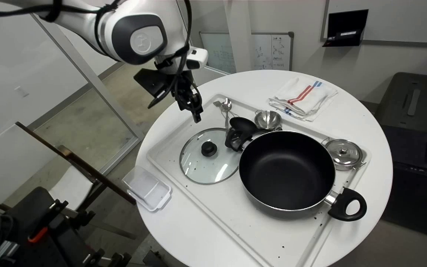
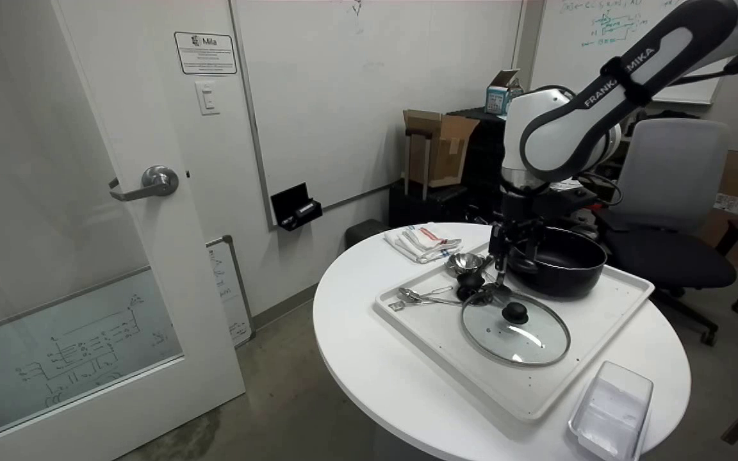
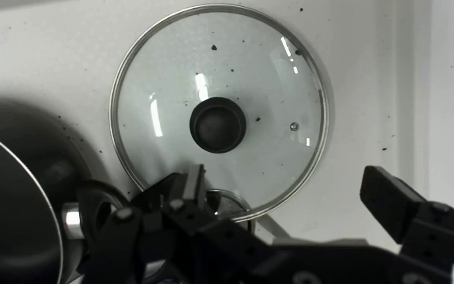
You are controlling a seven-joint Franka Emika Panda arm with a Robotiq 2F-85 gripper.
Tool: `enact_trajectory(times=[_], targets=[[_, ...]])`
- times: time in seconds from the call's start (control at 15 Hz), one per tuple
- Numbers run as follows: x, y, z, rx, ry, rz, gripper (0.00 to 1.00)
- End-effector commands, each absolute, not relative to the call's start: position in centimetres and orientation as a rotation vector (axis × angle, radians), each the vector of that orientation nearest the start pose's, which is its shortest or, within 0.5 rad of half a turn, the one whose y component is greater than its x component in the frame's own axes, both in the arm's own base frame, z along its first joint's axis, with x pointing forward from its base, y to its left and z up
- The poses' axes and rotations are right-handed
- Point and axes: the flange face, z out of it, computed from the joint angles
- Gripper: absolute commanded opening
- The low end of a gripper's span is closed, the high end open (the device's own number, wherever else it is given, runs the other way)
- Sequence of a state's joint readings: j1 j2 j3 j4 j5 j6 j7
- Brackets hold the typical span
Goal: Pick up the lid and cover the pot
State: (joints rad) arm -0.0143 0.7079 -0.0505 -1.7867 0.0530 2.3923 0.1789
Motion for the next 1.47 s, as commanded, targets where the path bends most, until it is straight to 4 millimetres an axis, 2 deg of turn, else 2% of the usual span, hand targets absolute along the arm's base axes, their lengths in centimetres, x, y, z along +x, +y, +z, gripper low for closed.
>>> enact_trajectory(times=[0.0,0.33,0.93,1.4], targets=[[65.2,-5.7,11.9,-3.162,0.469,0.166,1.00],[65.3,-7.8,8.4,-3.199,0.479,0.224,1.00],[66.3,-5.9,3.7,-3.186,0.414,0.304,1.00],[65.7,-5.8,0.8,-3.197,0.383,0.402,1.00]])
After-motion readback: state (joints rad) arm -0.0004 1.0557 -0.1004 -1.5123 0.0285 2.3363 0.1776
